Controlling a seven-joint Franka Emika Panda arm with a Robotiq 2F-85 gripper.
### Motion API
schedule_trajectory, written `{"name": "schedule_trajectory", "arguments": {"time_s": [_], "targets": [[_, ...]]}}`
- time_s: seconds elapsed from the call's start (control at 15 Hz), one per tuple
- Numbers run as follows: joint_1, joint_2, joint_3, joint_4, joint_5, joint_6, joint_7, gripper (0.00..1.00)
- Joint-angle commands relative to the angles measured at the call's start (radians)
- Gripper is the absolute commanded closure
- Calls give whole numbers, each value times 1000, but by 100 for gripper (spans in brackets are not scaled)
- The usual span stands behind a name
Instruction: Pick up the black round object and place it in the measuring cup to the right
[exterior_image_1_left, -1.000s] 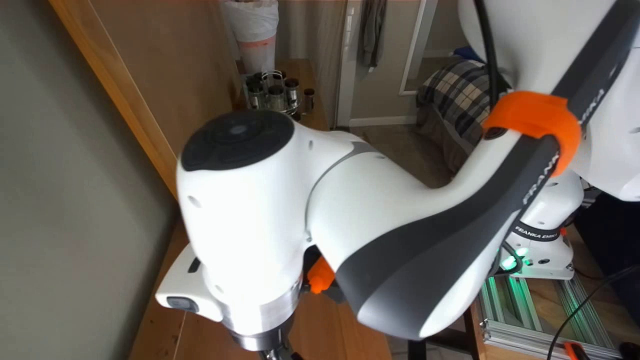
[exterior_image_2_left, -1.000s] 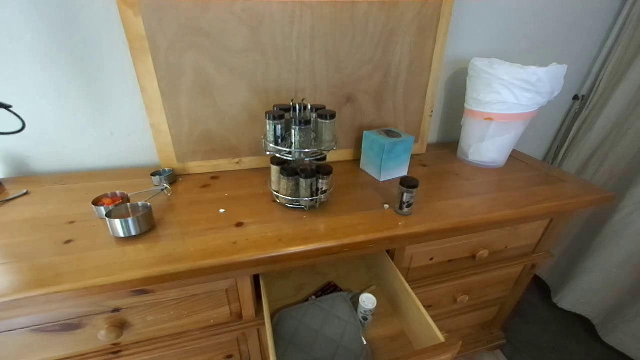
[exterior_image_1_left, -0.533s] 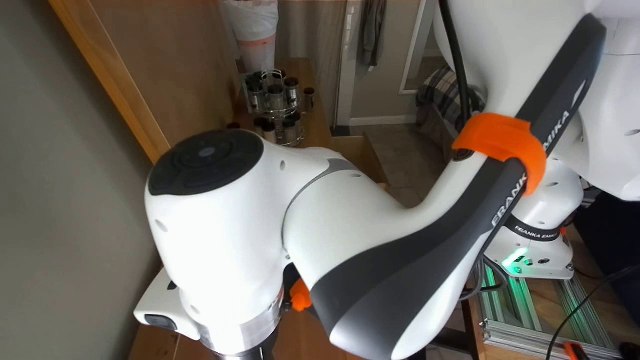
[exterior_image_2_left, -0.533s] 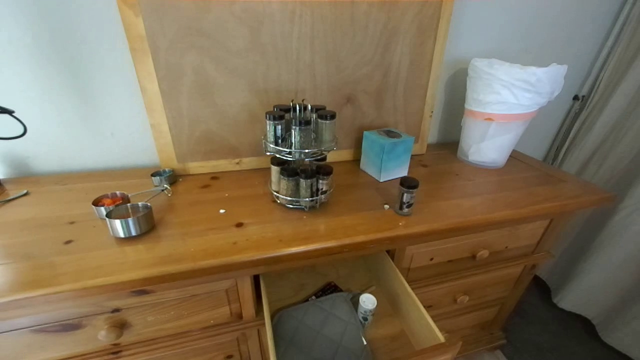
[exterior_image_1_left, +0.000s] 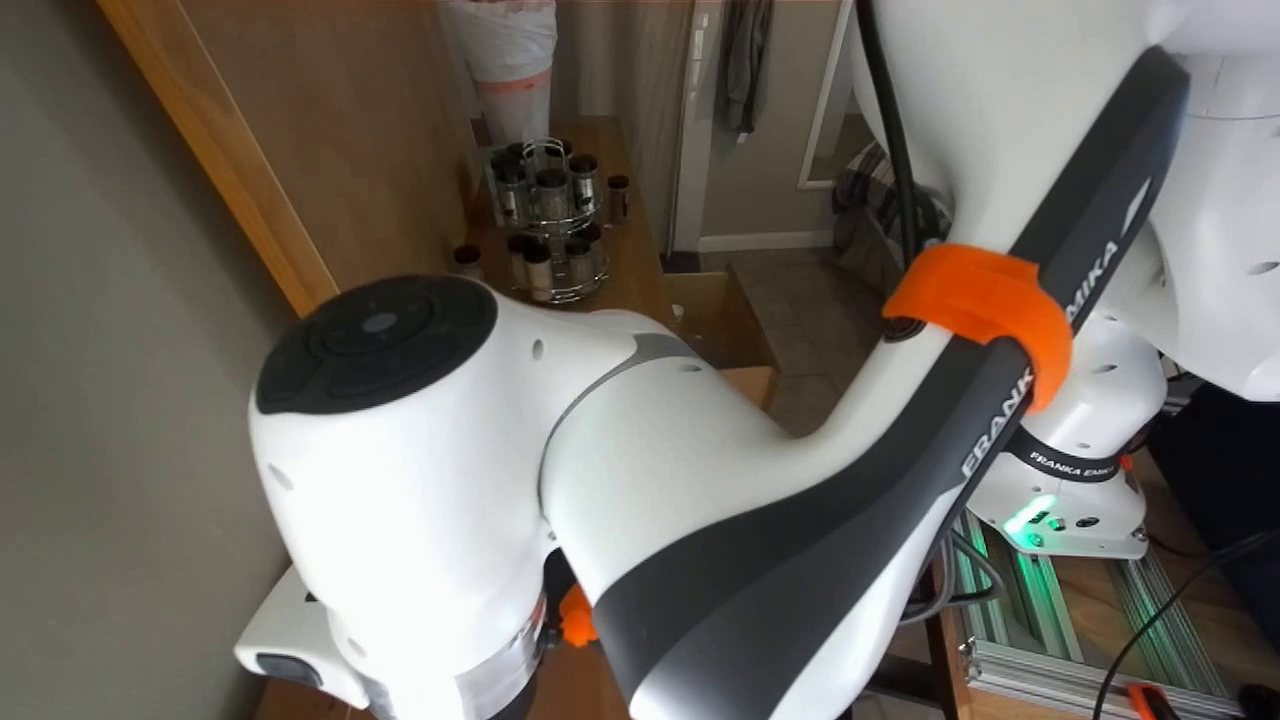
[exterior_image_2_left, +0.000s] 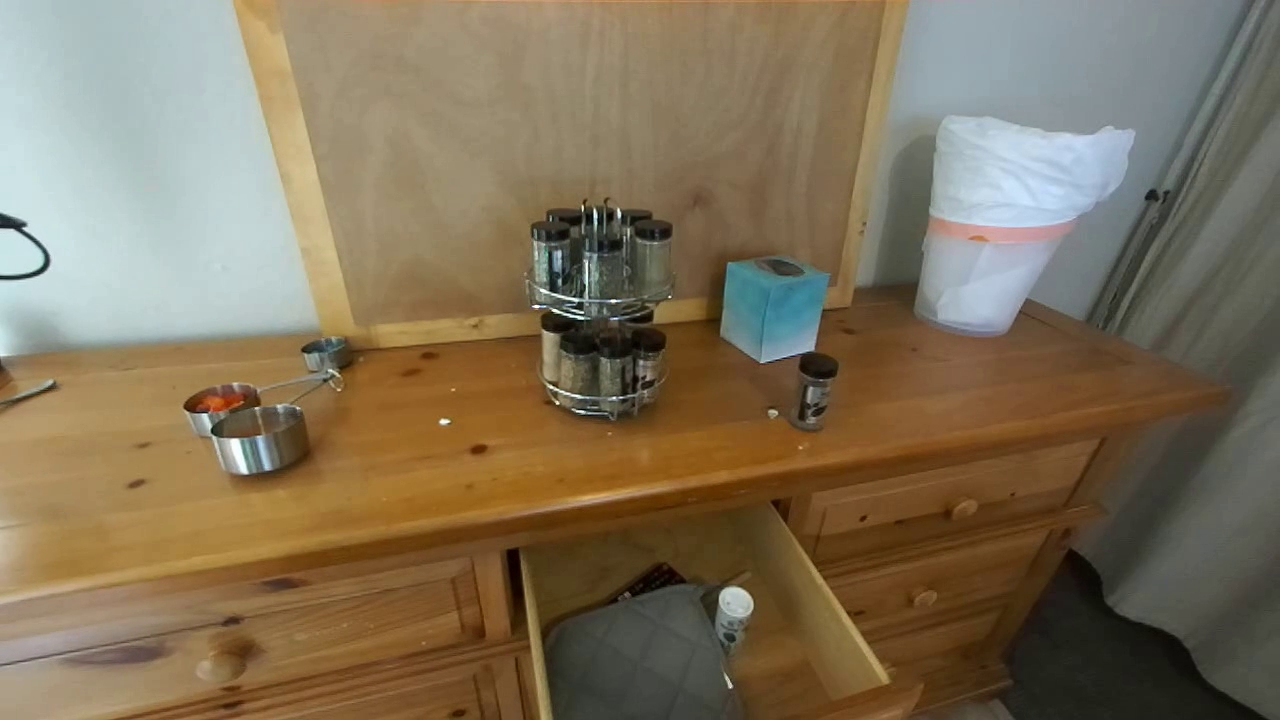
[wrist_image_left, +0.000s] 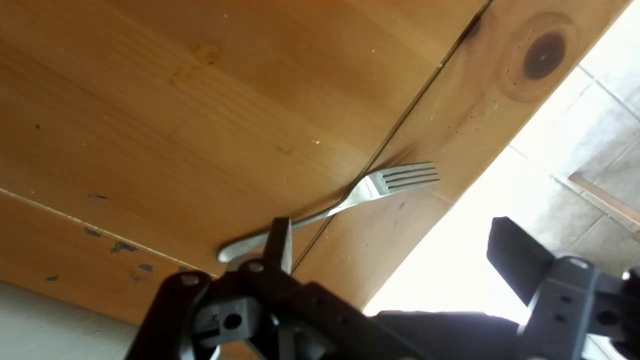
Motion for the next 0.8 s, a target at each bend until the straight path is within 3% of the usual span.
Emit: {"name": "schedule_trajectory", "arguments": {"time_s": [0.0,0.73], "targets": [[50,119,-16,157,0,-33,60,0],[214,395,-173,545,-46,-20,315,0]]}}
